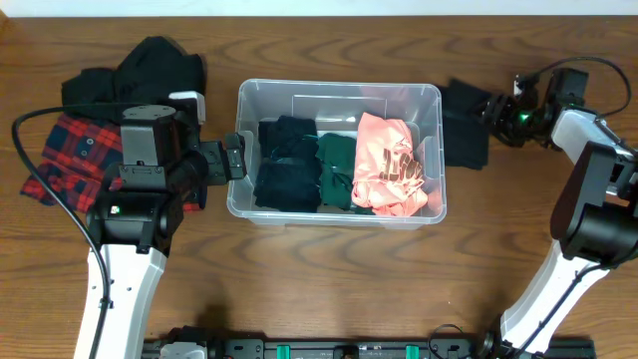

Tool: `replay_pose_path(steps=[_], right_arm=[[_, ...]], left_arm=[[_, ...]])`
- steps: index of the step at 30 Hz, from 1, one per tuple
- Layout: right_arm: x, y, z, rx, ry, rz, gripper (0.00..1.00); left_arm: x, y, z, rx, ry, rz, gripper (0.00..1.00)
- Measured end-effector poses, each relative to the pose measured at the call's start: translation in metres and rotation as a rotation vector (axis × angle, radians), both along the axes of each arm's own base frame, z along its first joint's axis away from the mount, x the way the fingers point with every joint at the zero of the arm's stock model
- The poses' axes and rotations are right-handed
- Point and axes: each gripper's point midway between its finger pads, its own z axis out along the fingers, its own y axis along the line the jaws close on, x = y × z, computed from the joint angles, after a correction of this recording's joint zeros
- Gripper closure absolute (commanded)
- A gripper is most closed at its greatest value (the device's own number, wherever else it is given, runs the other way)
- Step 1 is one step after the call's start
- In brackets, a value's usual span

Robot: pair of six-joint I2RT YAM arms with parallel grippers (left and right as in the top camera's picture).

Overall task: Pack container
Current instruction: 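Grasp the black folded garment at the right with the right gripper, then place the black garment on top of the navy one in the bin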

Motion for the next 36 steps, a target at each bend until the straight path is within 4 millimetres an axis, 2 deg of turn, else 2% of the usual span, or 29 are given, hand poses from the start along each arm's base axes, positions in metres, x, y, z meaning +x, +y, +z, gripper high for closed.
replay_pose_path(steps=[2, 8, 10, 12, 14, 19, 21, 24, 26, 28, 31, 34, 36], right_arm=[[-0.004, 0.001, -0.003, 0.007, 0.033, -0.018, 0.85], [-0.016, -0.002, 0.002, 0.029, 0.1, -0.047, 0.93], [-0.027, -0.005, 0.009, 0.02, 0.133, -0.059, 0.96], [-0.039, -0.007, 0.024, 0.004, 0.151, -0.068, 0.99], [-0.049, -0.007, 0.053, -0.022, 0.131, -0.071, 0.99], [-0.067, 0.005, 0.179, -0.115, -0.126, -0.054, 0.99], [-0.084, 0.024, 0.232, -0.14, -0.252, -0.022, 0.99], [-0.105, 0.061, 0.281, -0.144, -0.385, 0.053, 0.99], [-0.118, 0.092, 0.299, -0.119, -0.437, 0.12, 0.99], [-0.125, 0.124, 0.307, -0.084, -0.461, 0.19, 0.99], [-0.128, 0.176, 0.306, -0.024, -0.46, 0.291, 0.99], [-0.124, 0.228, 0.286, 0.02, -0.399, 0.352, 0.99], [-0.119, 0.257, 0.273, 0.039, -0.371, 0.369, 0.99]], left_arm=[[0.0, 0.0, 0.0, 0.0, -0.001, 0.0, 0.02], [0.0, 0.0, 0.0, 0.0, 0.0, 0.0, 0.02], [0.0, 0.0, 0.0, 0.0, 0.0, 0.0, 0.02], [0.0, 0.0, 0.0, 0.0, 0.0, 0.0, 0.02], [0.0, 0.0, 0.0, 0.0, -0.001, 0.0, 0.02], [0.0, 0.0, 0.0, 0.0, -0.001, 0.0, 0.02], [0.0, 0.0, 0.0, 0.0, 0.0, 0.0, 0.02], [0.0, 0.0, 0.0, 0.0, 0.0, 0.0, 0.02], [0.0, 0.0, 0.0, 0.0, -0.001, 0.0, 0.02], [0.0, 0.0, 0.0, 0.0, 0.0, 0.0, 0.02], [0.0, 0.0, 0.0, 0.0, 0.0, 0.0, 0.02], [0.0, 0.0, 0.0, 0.0, 0.0, 0.0, 0.02], [0.0, 0.0, 0.0, 0.0, -0.001, 0.0, 0.02]])
